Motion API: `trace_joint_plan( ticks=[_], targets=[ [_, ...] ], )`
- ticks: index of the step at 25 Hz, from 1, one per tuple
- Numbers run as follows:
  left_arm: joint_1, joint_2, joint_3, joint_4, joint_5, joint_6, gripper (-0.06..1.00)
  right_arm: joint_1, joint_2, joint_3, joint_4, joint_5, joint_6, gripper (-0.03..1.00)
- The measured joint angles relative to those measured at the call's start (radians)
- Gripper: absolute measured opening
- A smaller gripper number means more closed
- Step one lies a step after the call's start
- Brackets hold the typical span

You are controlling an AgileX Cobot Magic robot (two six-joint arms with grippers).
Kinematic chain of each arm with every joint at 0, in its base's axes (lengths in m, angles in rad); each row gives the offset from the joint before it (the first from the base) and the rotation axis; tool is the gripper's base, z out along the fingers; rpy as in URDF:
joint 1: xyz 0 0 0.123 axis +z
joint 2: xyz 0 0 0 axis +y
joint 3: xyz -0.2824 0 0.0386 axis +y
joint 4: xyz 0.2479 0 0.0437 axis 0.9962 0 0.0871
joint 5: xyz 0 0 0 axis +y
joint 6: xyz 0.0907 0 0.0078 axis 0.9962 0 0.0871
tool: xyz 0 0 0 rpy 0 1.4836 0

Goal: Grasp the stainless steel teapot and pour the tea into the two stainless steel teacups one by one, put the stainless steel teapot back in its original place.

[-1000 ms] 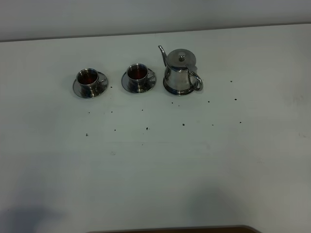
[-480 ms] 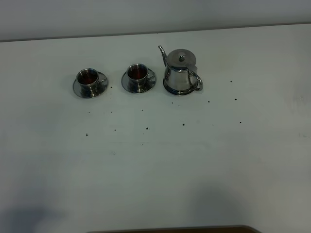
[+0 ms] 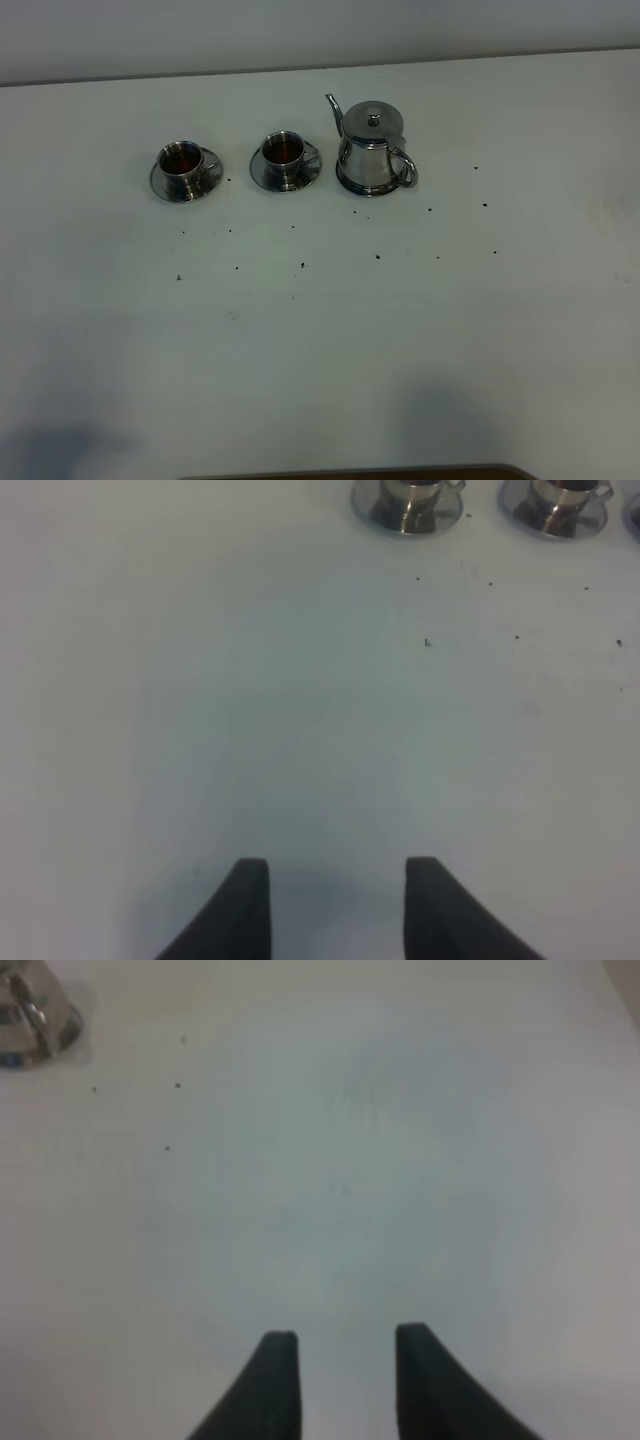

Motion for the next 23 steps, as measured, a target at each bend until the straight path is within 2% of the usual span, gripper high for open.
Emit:
trace_joint_plan(
  ticks=[23],
  targets=[
    [0.0,0.0,0.0,0.0,0.0,0.001,0.38,0.0,-0.01,0.0,0.002,0.0,0.0,0.24]
  ],
)
